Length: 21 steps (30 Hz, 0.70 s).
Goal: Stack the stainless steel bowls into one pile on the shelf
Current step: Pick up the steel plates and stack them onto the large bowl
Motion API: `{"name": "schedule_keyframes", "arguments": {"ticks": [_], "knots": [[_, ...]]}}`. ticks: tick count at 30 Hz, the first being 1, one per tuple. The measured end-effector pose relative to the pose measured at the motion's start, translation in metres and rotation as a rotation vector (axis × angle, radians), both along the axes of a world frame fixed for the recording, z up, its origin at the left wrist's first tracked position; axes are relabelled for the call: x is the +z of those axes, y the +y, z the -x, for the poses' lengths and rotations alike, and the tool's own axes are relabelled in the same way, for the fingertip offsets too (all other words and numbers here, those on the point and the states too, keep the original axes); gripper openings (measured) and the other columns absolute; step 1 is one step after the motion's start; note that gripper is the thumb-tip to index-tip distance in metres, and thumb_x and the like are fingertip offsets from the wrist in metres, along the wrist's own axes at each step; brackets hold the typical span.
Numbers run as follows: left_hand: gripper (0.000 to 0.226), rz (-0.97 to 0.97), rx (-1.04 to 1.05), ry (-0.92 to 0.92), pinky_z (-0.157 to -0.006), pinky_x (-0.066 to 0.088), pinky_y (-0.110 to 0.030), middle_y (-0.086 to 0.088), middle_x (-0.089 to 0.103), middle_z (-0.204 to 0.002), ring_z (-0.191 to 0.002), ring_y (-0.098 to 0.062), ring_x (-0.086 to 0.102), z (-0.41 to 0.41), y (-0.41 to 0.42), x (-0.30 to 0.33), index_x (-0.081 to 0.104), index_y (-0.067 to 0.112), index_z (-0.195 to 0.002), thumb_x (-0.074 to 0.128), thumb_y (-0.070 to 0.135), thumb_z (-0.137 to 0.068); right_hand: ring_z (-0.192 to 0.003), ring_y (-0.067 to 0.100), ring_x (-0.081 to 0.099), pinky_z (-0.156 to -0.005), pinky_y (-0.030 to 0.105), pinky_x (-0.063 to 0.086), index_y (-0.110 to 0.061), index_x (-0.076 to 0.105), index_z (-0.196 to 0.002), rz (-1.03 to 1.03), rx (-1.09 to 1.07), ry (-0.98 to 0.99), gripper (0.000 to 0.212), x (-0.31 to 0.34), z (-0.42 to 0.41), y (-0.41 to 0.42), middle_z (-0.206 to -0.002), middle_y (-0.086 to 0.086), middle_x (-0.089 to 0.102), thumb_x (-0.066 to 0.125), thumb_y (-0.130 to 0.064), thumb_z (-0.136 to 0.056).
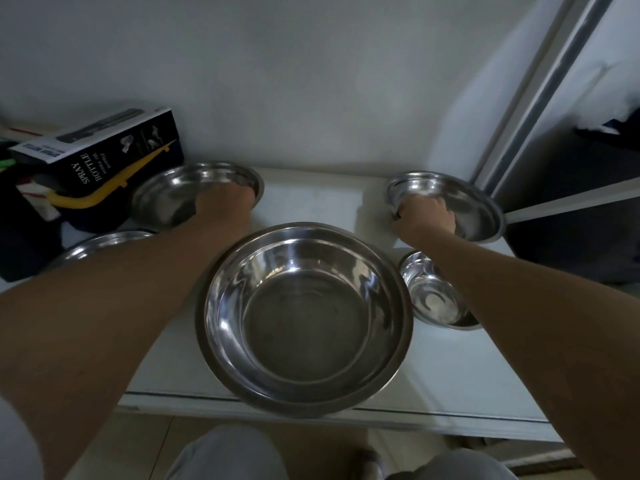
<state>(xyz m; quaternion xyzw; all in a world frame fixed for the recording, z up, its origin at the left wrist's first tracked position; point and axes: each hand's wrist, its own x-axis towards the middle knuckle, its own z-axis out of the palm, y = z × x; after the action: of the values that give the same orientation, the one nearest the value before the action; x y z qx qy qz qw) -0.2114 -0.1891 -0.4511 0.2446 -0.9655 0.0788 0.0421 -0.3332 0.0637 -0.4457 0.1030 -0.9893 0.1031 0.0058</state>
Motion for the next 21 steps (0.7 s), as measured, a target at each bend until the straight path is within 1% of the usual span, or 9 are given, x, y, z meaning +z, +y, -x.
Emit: {"name": "schedule_keyframes", "arguments": {"ticks": [3, 5, 6, 10, 13, 14, 17, 19, 21], "knots": [[0.026, 0.011, -0.031, 0.164, -0.087, 0.05, -0.044, -0.016, 0.067, -0.118, -0.11, -0.038, 0.064, 0.012, 0.014, 0.008, 0.064, 0.008, -0.115, 0.055, 0.013, -0.091, -0.129, 0.032, 0.044, -0.105, 0.044, 0.037, -0.015, 0.06, -0.121, -0.023, -0.009, 0.003, 0.036, -0.001, 0.004, -0.002, -0.133, 0.012, 0.056, 0.055, -0.023, -0.086], [0.025, -0.023, -0.126, 0.251, -0.084, 0.05, -0.045, -0.016, 0.067, -0.114, -0.106, -0.04, 0.064, 0.019, 0.025, 0.009, 0.062, 0.011, -0.111, 0.054, 0.011, -0.087, -0.127, 0.032, 0.047, -0.103, 0.043, 0.038, -0.014, 0.061, -0.121, -0.054, -0.006, 0.021, 0.036, -0.004, 0.005, -0.003, -0.131, 0.013, 0.057, 0.055, -0.024, -0.087], [0.026, -0.03, -0.176, 0.259, -0.083, 0.05, -0.045, -0.016, 0.067, -0.113, -0.104, -0.04, 0.064, 0.023, 0.032, 0.01, 0.062, 0.013, -0.11, 0.052, 0.01, -0.086, -0.125, 0.032, 0.049, -0.102, 0.043, 0.039, -0.014, 0.061, -0.121, -0.071, -0.001, 0.037, 0.035, -0.006, 0.006, -0.004, -0.13, 0.013, 0.058, 0.055, -0.024, -0.088], [0.036, -0.057, -0.284, 0.123, -0.086, 0.047, -0.042, -0.01, 0.064, -0.123, -0.113, -0.036, 0.061, 0.037, 0.068, 0.017, 0.059, 0.019, -0.121, 0.05, 0.008, -0.088, -0.116, 0.033, 0.059, -0.09, 0.04, 0.047, -0.013, 0.063, -0.117, -0.141, 0.038, 0.099, 0.031, -0.012, 0.009, -0.004, -0.123, 0.013, 0.063, 0.055, -0.016, -0.087], [0.031, -0.027, -0.33, 0.082, -0.085, 0.045, -0.038, -0.01, 0.065, -0.123, -0.115, -0.034, 0.06, 0.044, 0.084, 0.019, 0.062, 0.019, -0.118, 0.052, 0.01, -0.09, -0.111, 0.035, 0.062, -0.085, 0.042, 0.049, -0.01, 0.063, -0.116, -0.195, 0.071, 0.12, 0.031, -0.012, 0.007, -0.003, -0.12, 0.014, 0.063, 0.055, -0.007, -0.086], [0.028, -0.051, -0.34, 0.08, -0.082, 0.045, -0.037, -0.009, 0.065, -0.12, -0.114, -0.033, 0.061, 0.045, 0.084, 0.018, 0.065, 0.019, -0.115, 0.053, 0.012, -0.09, -0.109, 0.036, 0.063, -0.084, 0.042, 0.05, -0.009, 0.063, -0.115, -0.209, 0.081, 0.125, 0.031, -0.012, 0.007, -0.002, -0.118, 0.014, 0.064, 0.056, -0.005, -0.085], [0.021, -0.245, -0.343, 0.086, -0.074, 0.04, -0.03, -0.003, 0.071, -0.107, -0.103, -0.027, 0.065, 0.049, 0.083, 0.018, 0.074, 0.023, -0.103, 0.063, 0.026, -0.086, -0.107, 0.037, 0.064, -0.081, 0.043, 0.052, -0.006, 0.06, -0.119, -0.222, 0.124, 0.174, 0.037, -0.009, 0.003, 0.002, -0.119, 0.014, 0.063, 0.059, -0.001, -0.082], [0.024, -0.359, -0.33, 0.071, -0.074, 0.044, -0.029, -0.003, 0.073, -0.1, -0.098, -0.026, 0.065, 0.052, 0.08, 0.017, 0.078, 0.022, -0.098, 0.068, 0.035, -0.08, -0.11, 0.037, 0.062, -0.08, 0.042, 0.052, -0.007, 0.057, -0.122, -0.207, 0.163, 0.231, 0.04, -0.005, 0.0, 0.004, -0.124, 0.014, 0.059, 0.058, -0.001, -0.083], [0.026, -0.469, -0.3, 0.051, -0.08, 0.051, -0.031, -0.005, 0.075, -0.095, -0.094, -0.026, 0.067, 0.054, 0.078, 0.01, 0.079, 0.019, -0.092, 0.067, 0.038, -0.08, -0.11, 0.036, 0.062, -0.079, 0.041, 0.052, -0.007, 0.055, -0.123, -0.203, 0.208, 0.299, 0.039, 0.0, -0.005, 0.006, -0.124, 0.013, 0.058, 0.055, -0.001, -0.084]]}}
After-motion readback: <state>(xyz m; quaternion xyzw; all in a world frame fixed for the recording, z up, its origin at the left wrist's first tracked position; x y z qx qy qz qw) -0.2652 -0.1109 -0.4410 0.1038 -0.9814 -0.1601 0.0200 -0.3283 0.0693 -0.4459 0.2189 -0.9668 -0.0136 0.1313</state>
